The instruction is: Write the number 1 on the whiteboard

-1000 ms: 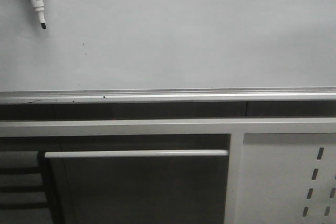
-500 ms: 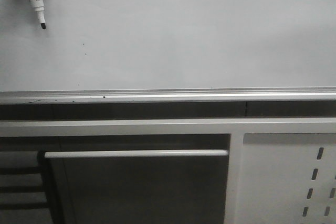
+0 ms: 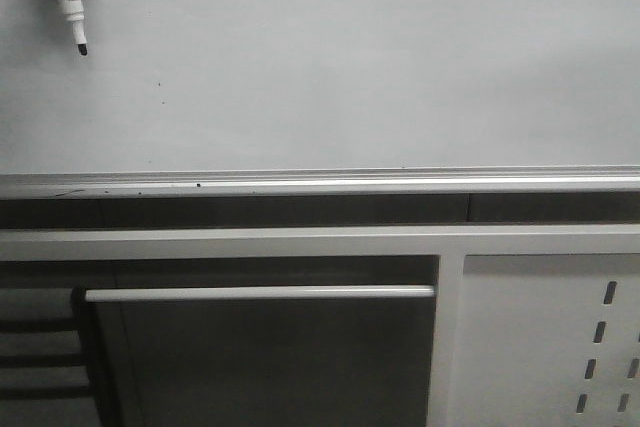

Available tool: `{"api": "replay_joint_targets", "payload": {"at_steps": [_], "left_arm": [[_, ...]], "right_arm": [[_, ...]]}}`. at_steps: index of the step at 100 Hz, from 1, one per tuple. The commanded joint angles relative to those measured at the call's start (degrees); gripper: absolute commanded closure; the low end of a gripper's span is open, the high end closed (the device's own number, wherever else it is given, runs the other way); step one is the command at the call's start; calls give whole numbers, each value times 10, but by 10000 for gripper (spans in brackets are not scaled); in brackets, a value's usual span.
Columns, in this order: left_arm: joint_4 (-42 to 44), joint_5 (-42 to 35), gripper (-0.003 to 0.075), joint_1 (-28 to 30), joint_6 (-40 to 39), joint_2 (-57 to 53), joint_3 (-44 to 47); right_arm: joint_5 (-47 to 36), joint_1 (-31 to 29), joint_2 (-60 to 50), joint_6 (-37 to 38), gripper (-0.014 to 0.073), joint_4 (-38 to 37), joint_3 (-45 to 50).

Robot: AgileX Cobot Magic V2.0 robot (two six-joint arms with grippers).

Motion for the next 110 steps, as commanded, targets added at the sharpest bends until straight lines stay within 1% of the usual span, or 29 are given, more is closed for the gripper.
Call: {"api": "replay_joint_targets", "payload": {"at_steps": [1,14,38,45,52,66,74,81,96,105,110], "left_arm": [[15,-23,513,-2,-1,-6,-20],[15,-40,514,-2,-1,-6,-20],[15,-49,522,-2,-1,-6,-20],[15,-49,554,-2,-1,-6,-20],[15,-49,606,-2,-1,-6,-20],[15,-49,743,-2,-1,-6,-20],[15,-48,741,-2,-1,-6,-20],[28,-20,741,-2,1,-10,-20],[81,111,741,-8,1,-16,-20],[91,161,741,-28,1,-16,-20],[100,177,741,-47,2,-16,-20]], "right_arm": [[-42,-3,5,-7,232,9,-21],[-42,-3,5,-7,232,9,-21],[-42,-3,5,-7,232,9,-21],[-42,-3,5,-7,232,9,-21],[-42,-3,5,-7,232,9,-21],[-42,-3,5,-7,232,9,-21],[-42,-3,5,-7,232,9,-21],[-42,-3,5,-7,232,9,-21],[-20,-3,5,-7,232,10,-21],[4,3,5,-11,232,17,-22],[24,12,5,-42,232,30,-27]]}}
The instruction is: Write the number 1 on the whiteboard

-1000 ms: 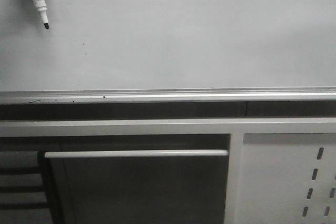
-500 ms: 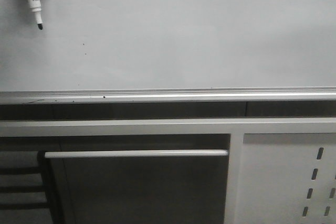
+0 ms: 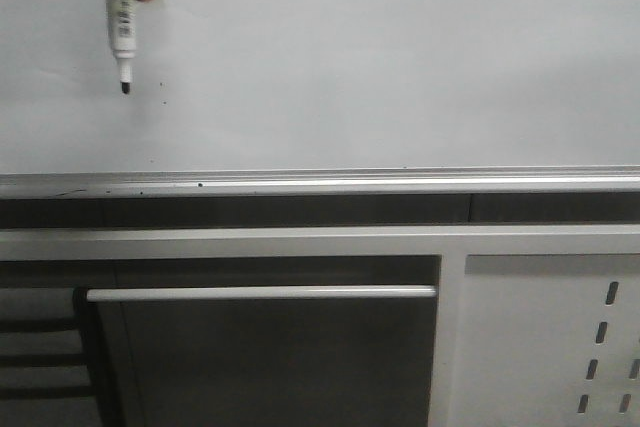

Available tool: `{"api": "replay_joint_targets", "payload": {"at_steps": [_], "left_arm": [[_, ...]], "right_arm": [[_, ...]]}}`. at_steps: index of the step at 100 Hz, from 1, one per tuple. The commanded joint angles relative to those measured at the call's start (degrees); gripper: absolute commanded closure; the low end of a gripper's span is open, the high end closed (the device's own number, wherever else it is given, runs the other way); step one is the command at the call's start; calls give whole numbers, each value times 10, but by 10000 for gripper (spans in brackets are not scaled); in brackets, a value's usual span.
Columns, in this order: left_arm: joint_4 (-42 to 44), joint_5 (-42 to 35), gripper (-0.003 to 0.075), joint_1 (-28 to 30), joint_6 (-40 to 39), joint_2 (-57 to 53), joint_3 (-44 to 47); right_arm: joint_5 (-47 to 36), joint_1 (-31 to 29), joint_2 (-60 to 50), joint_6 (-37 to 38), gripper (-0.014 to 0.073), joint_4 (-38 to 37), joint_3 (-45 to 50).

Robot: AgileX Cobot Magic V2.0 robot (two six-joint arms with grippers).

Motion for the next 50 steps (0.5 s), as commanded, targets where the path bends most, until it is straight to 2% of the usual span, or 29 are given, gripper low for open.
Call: {"api": "replay_joint_targets", "payload": {"at_steps": [1,20,33,50], "left_arm": [[25,32,741,-30,1,-14,-20],[64,44,741,-126,1,-9,-20],[75,44,741,-181,1,2,-21],[85,44,741,-222,1,13,-26]], "right_arm": [[0,10,6,-49,232,29,-27],[95,62,52,-198,232,138,-93],[163,99,117,-217,232,146,-165],[249,143,208,-230,232,146,-259]]}}
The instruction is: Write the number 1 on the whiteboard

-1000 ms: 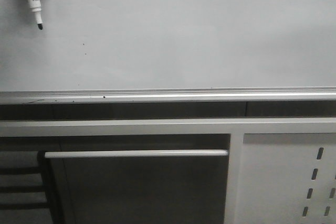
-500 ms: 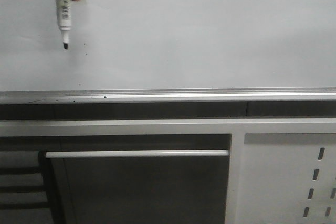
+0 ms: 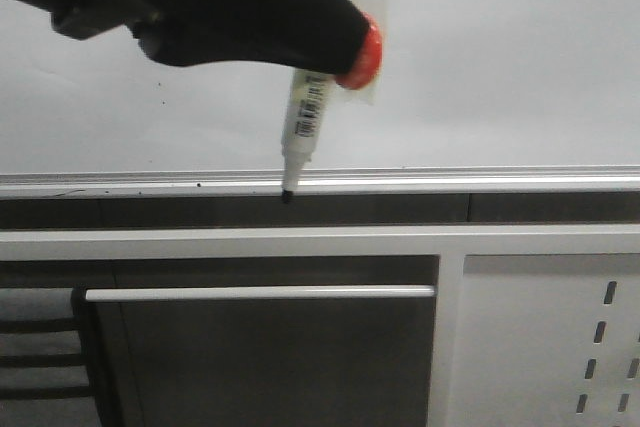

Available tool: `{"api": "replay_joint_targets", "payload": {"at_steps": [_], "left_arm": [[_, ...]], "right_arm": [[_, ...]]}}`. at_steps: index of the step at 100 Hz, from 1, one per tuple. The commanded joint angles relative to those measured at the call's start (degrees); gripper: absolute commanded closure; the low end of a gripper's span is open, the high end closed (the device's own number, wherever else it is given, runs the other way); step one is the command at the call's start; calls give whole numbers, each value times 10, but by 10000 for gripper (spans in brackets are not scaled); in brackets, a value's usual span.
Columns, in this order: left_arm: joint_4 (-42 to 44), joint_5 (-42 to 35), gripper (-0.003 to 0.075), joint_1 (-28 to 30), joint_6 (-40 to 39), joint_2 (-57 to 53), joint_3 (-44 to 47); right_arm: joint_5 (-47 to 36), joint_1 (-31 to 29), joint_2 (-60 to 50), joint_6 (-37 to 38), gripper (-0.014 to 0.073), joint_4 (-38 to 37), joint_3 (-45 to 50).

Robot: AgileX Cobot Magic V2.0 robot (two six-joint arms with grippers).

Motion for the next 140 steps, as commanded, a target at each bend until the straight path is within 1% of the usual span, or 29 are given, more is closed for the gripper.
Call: {"api": "replay_joint_targets", "payload": {"at_steps": [1,12,34,46,64,69,76,92,100,111,116,123,125,127,128,130,131,132,135,140], "left_arm": [[3,-20,741,-17,1,-5,-23],[5,-19,741,-28,1,-4,-25],[7,-6,741,-28,1,-4,-25],[7,-8,741,-28,4,-4,-25],[8,-14,741,-26,4,-4,-25],[8,-18,741,-26,4,-4,-25],[8,-26,741,-26,4,-4,-25],[11,-26,741,-26,4,-4,-25],[11,-38,740,-26,4,-4,-25],[7,-46,735,-26,4,-4,-25],[6,-44,703,-26,4,-4,-25],[5,-40,587,-26,4,-6,-25],[4,-40,519,-26,4,-6,-25],[2,-40,482,-26,4,-7,-25],[2,-40,442,-26,4,-7,-25],[2,-40,402,-26,4,-8,-25],[2,-40,360,-26,4,-9,-25],[2,-41,339,-26,4,-11,-25],[2,-43,242,-26,4,-14,-25],[0,-47,144,-25,4,-22,-25]], "right_arm": [[24,19,45,-14,232,22,-62],[59,47,100,-14,232,22,-113],[89,92,172,-14,232,21,-193],[110,105,200,-14,232,21,-217],[124,118,217,-14,240,20,-221],[125,121,218,-15,267,18,-221],[125,121,218,-15,330,18,-221],[125,121,218,-18,545,17,-221],[126,121,218,-29,659,17,-221],[125,121,218,-32,656,17,-221],[123,121,218,-34,656,17,-221],[117,121,218,-35,655,13,-221],[116,121,218,-35,655,10,-221],[114,121,218,-35,655,6,-221],[114,121,218,-35,655,4,-221],[112,121,217,-35,655,0,-221],[113,121,217,-35,655,0,-221],[111,121,217,-35,655,-3,-221],[111,121,217,-35,655,-6,-221],[109,121,214,-35,655,-12,-221]]}}
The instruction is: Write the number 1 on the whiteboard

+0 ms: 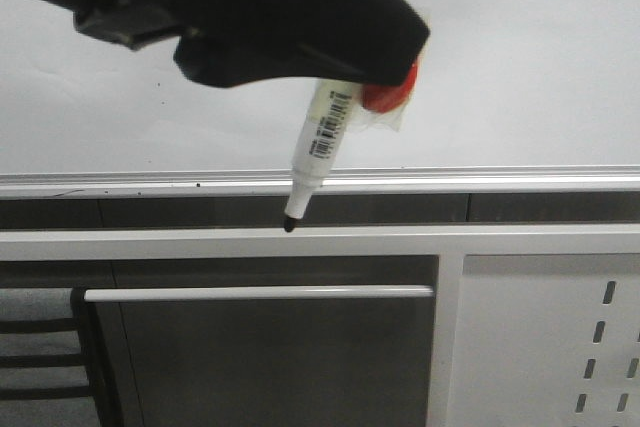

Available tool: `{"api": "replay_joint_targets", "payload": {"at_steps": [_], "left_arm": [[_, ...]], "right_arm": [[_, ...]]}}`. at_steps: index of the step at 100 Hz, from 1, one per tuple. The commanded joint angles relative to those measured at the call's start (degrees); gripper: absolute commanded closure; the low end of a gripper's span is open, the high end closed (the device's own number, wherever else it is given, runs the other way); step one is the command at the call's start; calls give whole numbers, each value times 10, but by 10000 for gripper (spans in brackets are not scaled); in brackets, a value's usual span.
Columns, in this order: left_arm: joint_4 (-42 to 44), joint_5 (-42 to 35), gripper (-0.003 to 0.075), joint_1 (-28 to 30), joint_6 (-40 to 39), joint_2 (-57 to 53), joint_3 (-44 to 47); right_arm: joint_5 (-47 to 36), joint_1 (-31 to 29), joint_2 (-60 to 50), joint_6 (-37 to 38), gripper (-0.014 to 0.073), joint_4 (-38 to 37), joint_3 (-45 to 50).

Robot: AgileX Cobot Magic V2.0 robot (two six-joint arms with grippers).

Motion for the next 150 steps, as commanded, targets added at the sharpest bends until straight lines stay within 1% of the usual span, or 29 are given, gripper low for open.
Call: {"api": "replay_joint_targets", "payload": {"at_steps": [1,2,6,12,18,24,32,41,50,58,68,78,89,101,112,121,124,138,150], "left_arm": [[-7,-36,134,-3,0,-27,-20],[-7,-38,118,-3,0,-29,-20],[-7,-41,96,-2,0,-43,-20],[-7,-46,104,-2,0,-61,-20],[-7,-58,122,0,0,-88,-20],[-7,-65,149,12,0,-116,-20],[-15,-70,195,37,0,-149,-17],[-28,-70,260,80,0,-183,-8],[-46,-71,311,122,0,-208,3],[-71,-71,349,153,0,-227,13],[-97,-70,409,184,0,-236,17],[-110,-71,476,204,0,-236,17],[-121,-71,552,212,0,-236,17],[-121,-81,597,212,0,-236,17],[-133,-102,606,212,0,-236,17],[-135,-118,606,212,0,-236,17],[-138,-123,606,212,0,-236,17],[-141,-141,606,212,0,-236,17],[-141,-151,606,212,0,-236,17]], "right_arm": [[-21,1,-16,-4,655,11,-18],[-22,1,-18,-4,655,10,-18],[-32,1,-23,-4,652,4,-18],[-57,1,-40,5,643,-3,-12],[-105,1,-70,8,642,-3,11],[-162,1,-104,10,642,-3,47],[-233,1,-164,10,641,-3,120],[-328,1,-230,10,636,-3,201],[-413,1,-300,10,636,-3,260],[-460,1,-351,10,636,-3,297],[-501,1,-383,10,636,-4,315],[-528,1,-386,9,636,-8,316],[-536,1,-375,-7,636,-8,316],[-551,1,-353,-21,636,-8,316],[-551,7,-329,-30,637,-8,316],[-565,34,-312,-54,637,-8,316],[-577,49,-306,-63,637,-8,316],[-640,100,-273,-64,637,-21,316],[-692,119,-237,-64,636,-31,316]]}}
